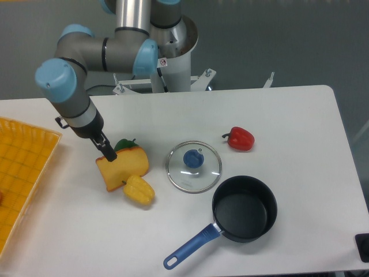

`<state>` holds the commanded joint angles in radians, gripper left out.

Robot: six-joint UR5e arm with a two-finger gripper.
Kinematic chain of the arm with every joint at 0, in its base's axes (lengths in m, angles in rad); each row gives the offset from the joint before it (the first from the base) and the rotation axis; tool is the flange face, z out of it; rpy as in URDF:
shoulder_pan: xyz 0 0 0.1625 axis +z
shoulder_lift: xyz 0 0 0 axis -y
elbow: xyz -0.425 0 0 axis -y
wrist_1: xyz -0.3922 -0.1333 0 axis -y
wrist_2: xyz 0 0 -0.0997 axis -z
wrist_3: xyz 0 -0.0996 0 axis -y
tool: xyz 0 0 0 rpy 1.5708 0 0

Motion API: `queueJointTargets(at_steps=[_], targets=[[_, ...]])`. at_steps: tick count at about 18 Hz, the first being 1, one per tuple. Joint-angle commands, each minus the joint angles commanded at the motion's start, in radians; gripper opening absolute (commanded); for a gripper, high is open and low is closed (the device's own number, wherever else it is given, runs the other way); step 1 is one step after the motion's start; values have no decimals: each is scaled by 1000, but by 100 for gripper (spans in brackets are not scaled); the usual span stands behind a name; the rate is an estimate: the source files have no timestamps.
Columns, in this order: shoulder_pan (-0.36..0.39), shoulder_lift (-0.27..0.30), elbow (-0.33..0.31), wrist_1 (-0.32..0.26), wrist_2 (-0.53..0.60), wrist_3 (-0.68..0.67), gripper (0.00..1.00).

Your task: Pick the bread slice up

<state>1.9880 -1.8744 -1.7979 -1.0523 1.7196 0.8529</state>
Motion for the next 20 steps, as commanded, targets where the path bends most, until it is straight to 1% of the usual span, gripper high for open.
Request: queueJointTargets(at_steps=[2, 4, 12, 15, 17, 18, 19, 20], targets=[[2, -6, 0, 2, 2, 0, 100], [6, -12, 6, 3, 2, 0, 96], [5, -32, 9, 5, 14, -5, 96], [-2, -43, 9, 9, 21, -6, 93], [-2, -43, 9, 9, 23, -8, 87], [-2, -43, 11, 9, 23, -8, 81], [-2, -43, 11, 9, 21, -9, 69], [-2, -43, 11, 9, 21, -9, 67]])
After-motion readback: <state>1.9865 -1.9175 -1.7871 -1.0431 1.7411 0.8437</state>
